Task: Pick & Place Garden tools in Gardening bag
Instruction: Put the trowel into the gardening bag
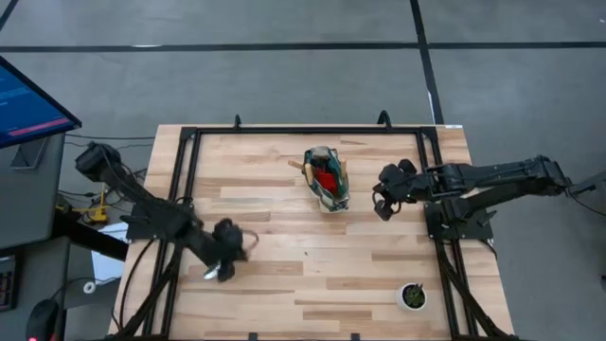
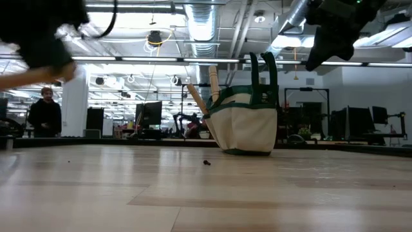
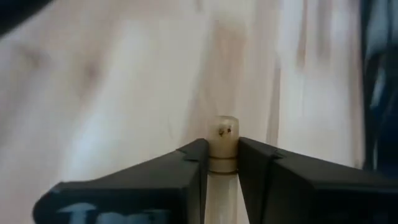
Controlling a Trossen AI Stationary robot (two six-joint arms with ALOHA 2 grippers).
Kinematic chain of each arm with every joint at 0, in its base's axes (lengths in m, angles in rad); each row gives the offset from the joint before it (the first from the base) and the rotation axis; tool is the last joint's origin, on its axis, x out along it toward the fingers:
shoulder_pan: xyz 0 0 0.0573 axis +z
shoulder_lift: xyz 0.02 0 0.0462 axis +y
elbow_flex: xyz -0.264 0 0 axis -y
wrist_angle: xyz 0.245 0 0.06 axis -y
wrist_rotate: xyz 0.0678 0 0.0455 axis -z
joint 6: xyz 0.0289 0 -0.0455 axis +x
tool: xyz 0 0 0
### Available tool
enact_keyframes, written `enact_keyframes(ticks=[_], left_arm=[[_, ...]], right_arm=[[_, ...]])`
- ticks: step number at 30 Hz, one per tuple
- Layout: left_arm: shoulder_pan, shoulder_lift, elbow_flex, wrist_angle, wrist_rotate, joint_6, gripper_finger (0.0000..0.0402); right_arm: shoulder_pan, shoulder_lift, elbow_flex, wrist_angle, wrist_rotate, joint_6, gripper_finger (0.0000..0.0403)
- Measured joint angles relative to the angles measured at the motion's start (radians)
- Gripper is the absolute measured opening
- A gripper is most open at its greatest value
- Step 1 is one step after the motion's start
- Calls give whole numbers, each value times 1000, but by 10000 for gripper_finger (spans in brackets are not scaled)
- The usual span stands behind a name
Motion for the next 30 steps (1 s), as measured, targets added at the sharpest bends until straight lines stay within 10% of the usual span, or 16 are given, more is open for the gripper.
enact_keyframes(ticks=[11, 20, 30], left_arm=[[164, -393, 2, 470, -565, 180, 37], [299, -333, 3, 1240, -586, 494, 37], [411, -172, 25, 1476, -580, 223, 37]], right_arm=[[-24, -30, 0, 390, -123, -204, 1], [-50, -15, 0, 788, -122, -591, 64], [-121, 122, 45, 1156, -173, -804, 185]])
